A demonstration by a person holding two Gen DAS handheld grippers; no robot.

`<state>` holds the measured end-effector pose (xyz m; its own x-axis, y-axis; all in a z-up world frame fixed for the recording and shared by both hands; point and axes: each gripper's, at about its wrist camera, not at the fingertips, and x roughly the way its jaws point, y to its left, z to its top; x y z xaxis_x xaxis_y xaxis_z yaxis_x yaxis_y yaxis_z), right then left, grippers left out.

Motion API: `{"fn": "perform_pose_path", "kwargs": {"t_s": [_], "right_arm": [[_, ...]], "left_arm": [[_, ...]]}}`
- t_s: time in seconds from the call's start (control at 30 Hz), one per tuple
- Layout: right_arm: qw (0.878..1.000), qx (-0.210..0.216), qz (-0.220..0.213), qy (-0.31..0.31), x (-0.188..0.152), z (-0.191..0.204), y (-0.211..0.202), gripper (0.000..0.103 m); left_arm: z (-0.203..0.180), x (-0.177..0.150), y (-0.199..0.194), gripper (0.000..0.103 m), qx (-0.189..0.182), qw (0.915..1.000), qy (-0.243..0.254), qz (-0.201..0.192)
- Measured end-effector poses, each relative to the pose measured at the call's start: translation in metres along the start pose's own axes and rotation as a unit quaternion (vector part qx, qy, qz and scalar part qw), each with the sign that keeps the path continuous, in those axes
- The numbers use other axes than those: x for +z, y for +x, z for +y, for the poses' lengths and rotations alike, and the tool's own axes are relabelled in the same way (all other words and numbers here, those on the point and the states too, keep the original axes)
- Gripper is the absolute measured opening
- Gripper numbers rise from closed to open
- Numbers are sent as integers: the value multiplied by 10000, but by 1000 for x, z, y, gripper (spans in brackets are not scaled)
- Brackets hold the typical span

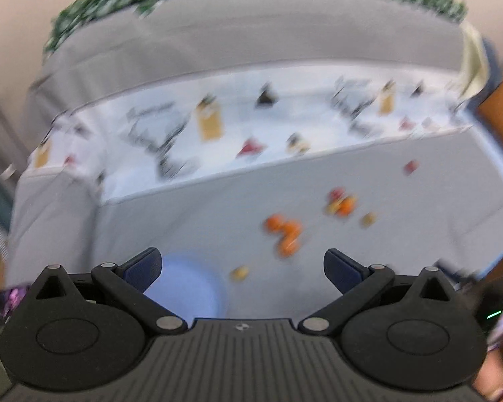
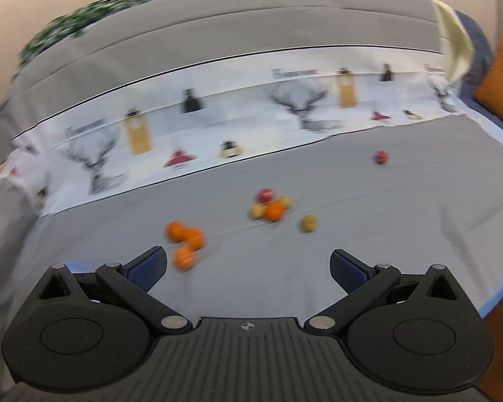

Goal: Organize fruits
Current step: 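Move both tools to the fruit pile and grasp yellow fruits with each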

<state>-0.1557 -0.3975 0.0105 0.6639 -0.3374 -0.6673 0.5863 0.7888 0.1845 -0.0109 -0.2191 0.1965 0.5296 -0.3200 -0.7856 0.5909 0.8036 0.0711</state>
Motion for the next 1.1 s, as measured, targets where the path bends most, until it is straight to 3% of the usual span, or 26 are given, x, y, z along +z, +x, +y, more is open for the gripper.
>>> {"fn": "perform_pose_path", "kwargs": {"t_s": [0.17, 0.3, 0.53, 0.87, 1.0, 1.1], "right_arm": [[9988, -395, 126, 276, 14, -44, 30, 103], [9957, -621, 307, 614, 18, -81, 55, 103], [9920, -799, 455, 861, 20, -114, 87, 103], [9911, -805, 558, 903, 17, -125, 135, 102], [9904, -685, 674, 993, 11, -124, 172, 103], [9901, -559, 790, 1016, 8, -119, 203, 102]], "left_arm": [[-46, 49, -6, 103, -287, 9989, 155, -328], [-74, 71, 13, 103, -494, 9981, 266, -258], [-77, 73, 50, 103, -609, 9979, 212, -40], [-76, 60, 100, 103, -992, 9948, 222, 105], [-64, 35, 166, 103, -1054, 9910, 457, 693], [-40, 7, 237, 103, -1047, 9810, 583, 1527]]}}
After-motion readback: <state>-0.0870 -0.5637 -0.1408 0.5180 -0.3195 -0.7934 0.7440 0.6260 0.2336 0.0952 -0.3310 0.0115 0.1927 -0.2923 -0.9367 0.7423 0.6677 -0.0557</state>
